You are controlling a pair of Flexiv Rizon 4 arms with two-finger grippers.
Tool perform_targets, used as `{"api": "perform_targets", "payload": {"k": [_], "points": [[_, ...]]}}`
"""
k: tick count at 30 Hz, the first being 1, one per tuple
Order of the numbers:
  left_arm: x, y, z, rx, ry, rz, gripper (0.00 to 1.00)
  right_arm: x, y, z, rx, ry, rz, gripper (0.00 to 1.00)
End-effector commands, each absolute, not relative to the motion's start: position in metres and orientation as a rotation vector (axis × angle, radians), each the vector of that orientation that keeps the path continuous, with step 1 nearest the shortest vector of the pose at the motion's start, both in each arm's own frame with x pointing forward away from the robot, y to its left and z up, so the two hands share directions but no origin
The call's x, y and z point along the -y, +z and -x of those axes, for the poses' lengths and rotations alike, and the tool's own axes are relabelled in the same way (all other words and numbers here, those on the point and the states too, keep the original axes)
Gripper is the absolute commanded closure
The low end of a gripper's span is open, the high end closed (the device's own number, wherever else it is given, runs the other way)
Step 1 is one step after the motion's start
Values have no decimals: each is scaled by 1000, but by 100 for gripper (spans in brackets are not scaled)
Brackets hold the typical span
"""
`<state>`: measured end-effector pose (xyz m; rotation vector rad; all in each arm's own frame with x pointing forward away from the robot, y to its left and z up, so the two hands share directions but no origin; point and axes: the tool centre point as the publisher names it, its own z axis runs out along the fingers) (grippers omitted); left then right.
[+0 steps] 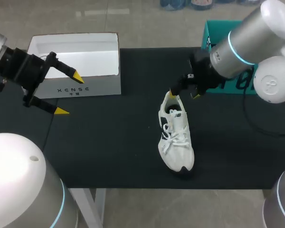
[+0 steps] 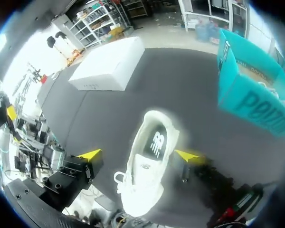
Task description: Take the shoe out of the shoebox, open the shoe tongue, remove and reinsert the insole, then place the shoe into the shoebox
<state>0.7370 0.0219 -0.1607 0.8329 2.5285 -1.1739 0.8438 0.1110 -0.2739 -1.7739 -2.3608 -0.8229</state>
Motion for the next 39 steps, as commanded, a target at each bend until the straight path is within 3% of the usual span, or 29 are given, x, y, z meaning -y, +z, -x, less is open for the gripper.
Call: {"api": "perform_targets", "payload": {"k": [1,14,39], "points": [[-22,-160,-737,-2532,-1171,-835,0,-112,-281,-841,2035,-775,2028,0],[-22,-160,-737,-2532,-1171,-835,0,-120,-264,-837,2302,-556,1992,0],[-22,-160,-737,-2532,-1171,-835,0,-120,-265,-837,2311,-553,1995,0]]}}
